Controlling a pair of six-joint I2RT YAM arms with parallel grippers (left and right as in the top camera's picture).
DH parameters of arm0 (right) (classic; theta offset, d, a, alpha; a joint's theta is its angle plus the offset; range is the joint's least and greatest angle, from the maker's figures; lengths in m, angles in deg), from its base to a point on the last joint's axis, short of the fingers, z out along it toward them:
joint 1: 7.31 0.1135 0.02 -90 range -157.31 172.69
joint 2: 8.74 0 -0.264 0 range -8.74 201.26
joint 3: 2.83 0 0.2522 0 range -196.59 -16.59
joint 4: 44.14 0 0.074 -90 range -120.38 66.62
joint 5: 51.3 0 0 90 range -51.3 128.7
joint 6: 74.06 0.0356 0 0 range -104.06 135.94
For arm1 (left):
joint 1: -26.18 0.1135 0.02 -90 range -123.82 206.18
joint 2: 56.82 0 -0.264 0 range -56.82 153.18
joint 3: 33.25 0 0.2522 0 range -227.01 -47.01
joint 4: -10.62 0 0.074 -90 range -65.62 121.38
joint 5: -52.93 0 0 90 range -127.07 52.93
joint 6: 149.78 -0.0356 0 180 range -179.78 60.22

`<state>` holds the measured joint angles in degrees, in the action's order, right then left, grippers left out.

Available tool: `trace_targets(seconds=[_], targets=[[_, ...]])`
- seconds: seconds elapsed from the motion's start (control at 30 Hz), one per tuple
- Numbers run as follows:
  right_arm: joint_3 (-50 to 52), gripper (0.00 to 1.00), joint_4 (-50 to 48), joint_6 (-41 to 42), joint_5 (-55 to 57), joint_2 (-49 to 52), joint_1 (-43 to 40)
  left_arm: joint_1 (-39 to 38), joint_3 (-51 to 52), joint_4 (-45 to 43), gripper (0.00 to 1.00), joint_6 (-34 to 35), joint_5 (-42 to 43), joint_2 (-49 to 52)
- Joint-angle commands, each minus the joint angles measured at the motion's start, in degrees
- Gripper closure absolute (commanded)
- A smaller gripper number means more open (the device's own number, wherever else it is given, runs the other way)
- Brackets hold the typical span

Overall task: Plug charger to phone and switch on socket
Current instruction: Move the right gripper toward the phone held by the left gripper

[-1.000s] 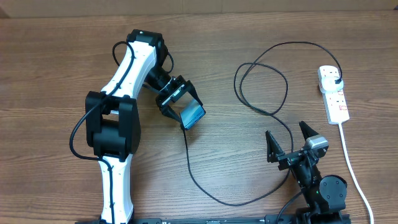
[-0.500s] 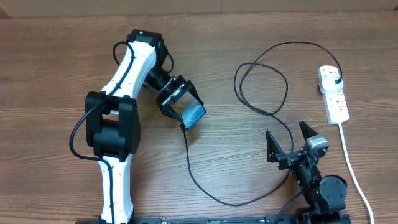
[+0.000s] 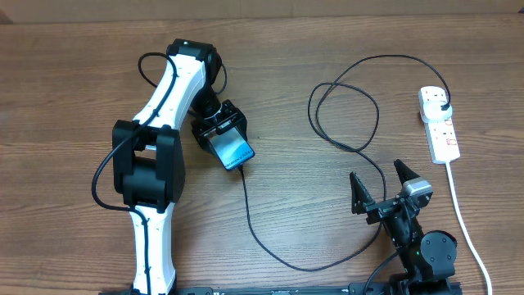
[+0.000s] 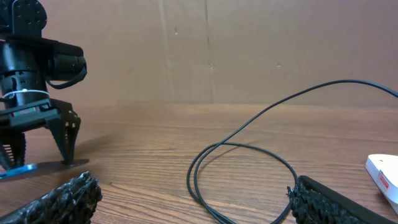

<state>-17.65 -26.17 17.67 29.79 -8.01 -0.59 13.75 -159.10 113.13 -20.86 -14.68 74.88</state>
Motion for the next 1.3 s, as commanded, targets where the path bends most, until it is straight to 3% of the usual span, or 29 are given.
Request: trace_targets(seconds=[0.0,0.07,0.13,0.3,0.33,0.87,1.27], targets=[[0.6,0.0,-0.4,0.4,-0.8,-0.6,-0.4,-1.2,-0.2,-1.4,0.95,2.9,-3.7,-0.6],[0.6,0.0,-0.8,1.6,-5.1,-0.6,-0.3,-1.4,-0.2,-2.3,0.96,3.0,-3.7,-0.6],[0.6,0.0,-1.1,9.7,-9.8,-0.6,-0.3,-1.5,-0.2,-3.0,0.95,3.1,-3.7,-0.6],[0.6,0.0,-1.1,52.4,-23.9,-0.5,-0.3,-1.8,-0.2,-3.8,0.95,3.1,-3.1,-0.6],[0.6,0.0,-1.2,54.8,-23.9,-0.5,-0.3,-1.9,-0.2,-4.0,0.95,3.1,-2.6,-0.6],[0.6,0.0,-1.4,58.3,-25.6,-0.5,2.6,-3.8,-0.3,-7.5,0.96,6.5,5.2,-0.6],[0.6,0.0,-4.7,58.3,-8.9,7.0,19.8,-3.8,-0.3,-7.8,0.96,6.6,5.7,-0.6]])
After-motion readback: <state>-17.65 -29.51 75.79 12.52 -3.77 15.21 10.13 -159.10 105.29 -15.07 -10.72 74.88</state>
